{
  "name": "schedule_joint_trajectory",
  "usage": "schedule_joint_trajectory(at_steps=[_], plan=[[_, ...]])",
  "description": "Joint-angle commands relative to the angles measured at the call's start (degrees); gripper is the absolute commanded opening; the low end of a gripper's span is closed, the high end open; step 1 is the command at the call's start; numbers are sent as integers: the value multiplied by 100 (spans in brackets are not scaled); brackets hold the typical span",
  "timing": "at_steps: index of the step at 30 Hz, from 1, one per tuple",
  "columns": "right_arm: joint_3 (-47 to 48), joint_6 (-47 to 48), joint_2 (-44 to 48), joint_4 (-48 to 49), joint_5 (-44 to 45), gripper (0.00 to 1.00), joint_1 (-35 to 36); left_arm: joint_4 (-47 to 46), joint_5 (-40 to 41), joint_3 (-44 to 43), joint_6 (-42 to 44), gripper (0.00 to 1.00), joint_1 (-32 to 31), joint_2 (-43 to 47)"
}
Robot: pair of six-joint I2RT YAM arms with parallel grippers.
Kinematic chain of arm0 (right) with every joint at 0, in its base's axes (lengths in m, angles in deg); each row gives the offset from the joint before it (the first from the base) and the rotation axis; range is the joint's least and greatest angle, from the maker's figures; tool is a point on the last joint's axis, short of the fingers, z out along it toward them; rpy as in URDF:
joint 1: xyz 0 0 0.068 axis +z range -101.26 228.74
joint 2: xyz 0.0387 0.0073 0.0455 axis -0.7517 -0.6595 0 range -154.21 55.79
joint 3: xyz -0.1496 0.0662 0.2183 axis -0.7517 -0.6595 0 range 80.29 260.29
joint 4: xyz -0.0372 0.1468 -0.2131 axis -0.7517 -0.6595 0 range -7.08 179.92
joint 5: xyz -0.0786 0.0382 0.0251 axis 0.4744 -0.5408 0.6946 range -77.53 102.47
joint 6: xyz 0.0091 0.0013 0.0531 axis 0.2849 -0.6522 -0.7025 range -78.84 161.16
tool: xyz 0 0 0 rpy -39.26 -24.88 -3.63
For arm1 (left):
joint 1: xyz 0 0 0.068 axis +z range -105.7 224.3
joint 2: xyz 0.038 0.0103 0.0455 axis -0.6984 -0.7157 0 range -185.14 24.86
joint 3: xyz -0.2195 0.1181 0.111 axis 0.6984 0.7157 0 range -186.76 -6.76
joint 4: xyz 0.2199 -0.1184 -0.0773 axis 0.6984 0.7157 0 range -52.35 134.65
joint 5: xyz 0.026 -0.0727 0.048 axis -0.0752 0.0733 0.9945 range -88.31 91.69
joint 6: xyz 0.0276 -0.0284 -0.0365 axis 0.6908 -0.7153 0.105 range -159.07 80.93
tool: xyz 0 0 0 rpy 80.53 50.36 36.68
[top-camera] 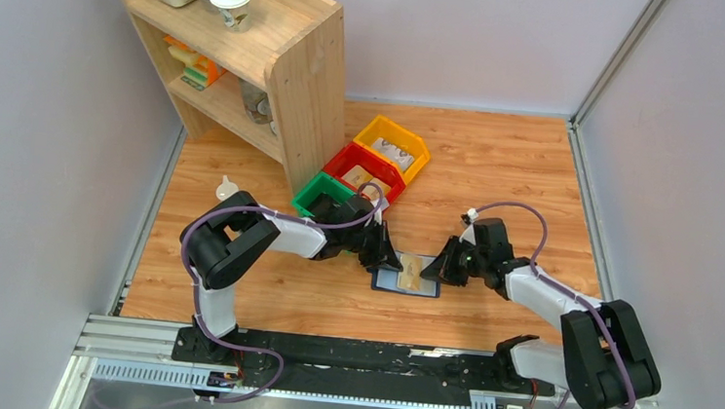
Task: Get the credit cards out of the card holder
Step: Remove the credit card from the card holder.
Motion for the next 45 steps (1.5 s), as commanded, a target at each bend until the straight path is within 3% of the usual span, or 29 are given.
schedule_joint_trajectory(at_steps=[1, 12, 22, 38, 45], plan=[[29, -29, -121, 283, -3, 3, 9, -47, 82, 81, -48, 0, 56, 92], [-138, -11, -386, 90, 269, 2, 0, -389, -32, 160, -223, 1, 56, 92], [-112, 24, -447, -24, 384, 2, 0, -1233, -102, 318, -795, 23, 56, 171], [-85, 33, -535, -15, 410, 2, 0, -2306, -480, 178, -1279, 22, -76, -136], [-41, 59, -562, -59, 436, 2, 9, -2376, -700, 81, -1200, 28, -103, -391]])
